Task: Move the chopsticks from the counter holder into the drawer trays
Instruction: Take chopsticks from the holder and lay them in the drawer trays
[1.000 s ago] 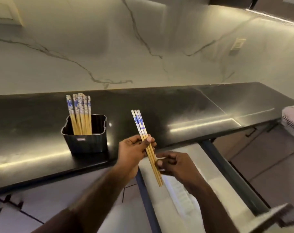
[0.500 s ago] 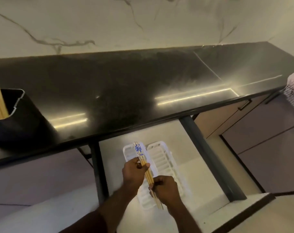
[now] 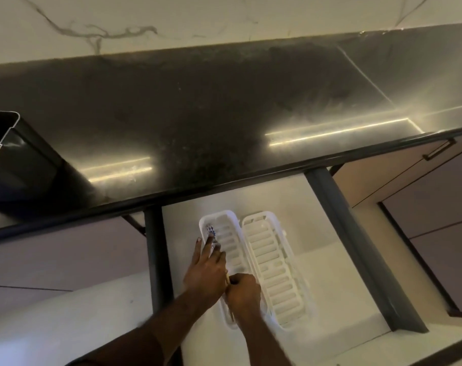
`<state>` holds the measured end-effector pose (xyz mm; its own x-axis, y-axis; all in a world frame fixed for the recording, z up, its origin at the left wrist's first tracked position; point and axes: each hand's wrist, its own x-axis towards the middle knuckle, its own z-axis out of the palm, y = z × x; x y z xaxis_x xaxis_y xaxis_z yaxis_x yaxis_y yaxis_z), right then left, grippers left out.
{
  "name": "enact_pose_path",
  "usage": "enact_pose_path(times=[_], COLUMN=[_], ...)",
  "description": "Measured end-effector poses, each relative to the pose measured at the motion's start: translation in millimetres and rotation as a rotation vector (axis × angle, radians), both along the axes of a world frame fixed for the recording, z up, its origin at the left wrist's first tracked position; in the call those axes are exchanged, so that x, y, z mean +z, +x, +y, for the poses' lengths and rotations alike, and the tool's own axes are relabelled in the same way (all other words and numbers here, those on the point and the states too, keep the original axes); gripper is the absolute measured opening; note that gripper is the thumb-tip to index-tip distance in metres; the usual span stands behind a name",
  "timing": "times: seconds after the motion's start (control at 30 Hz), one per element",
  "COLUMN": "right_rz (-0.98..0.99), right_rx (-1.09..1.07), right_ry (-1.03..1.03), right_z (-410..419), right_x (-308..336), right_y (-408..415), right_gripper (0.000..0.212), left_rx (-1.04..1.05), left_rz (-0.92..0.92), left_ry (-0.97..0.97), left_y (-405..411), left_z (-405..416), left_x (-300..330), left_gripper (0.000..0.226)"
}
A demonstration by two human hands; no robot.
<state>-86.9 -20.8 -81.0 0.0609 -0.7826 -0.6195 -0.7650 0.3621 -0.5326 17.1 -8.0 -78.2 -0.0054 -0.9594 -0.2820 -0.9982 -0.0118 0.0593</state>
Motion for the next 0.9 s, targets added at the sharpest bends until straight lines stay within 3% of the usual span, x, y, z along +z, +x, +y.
enact_pose_path(times=[0.33,0.6,0.73,0.9], right_rz=[0.243,0.21,0.193,0.137], right_rx=[0.194,0.353,0.314,0.225], right_ry=[-0.216,-0.293,-0.265,-0.327], right_z=[9,16,15,3], right_x=[-10,-17,-9,24], right_y=[-2,-7,-8,-8], right_gripper=[0.025,0.033,0.028,0.023], left_rx=[-0.115,-0.192,-0.192,-0.174], left_rz=[-0.073,-0.143,-0.173,-0.105], left_ry=[0.052,0.108,0.138,0.042], left_y=[2,0,0,8], left_z=[-2,-7,-9,-12], left_x=[-8,-8,-2,19], left_gripper=[0.061,0.052,0.052,0.051])
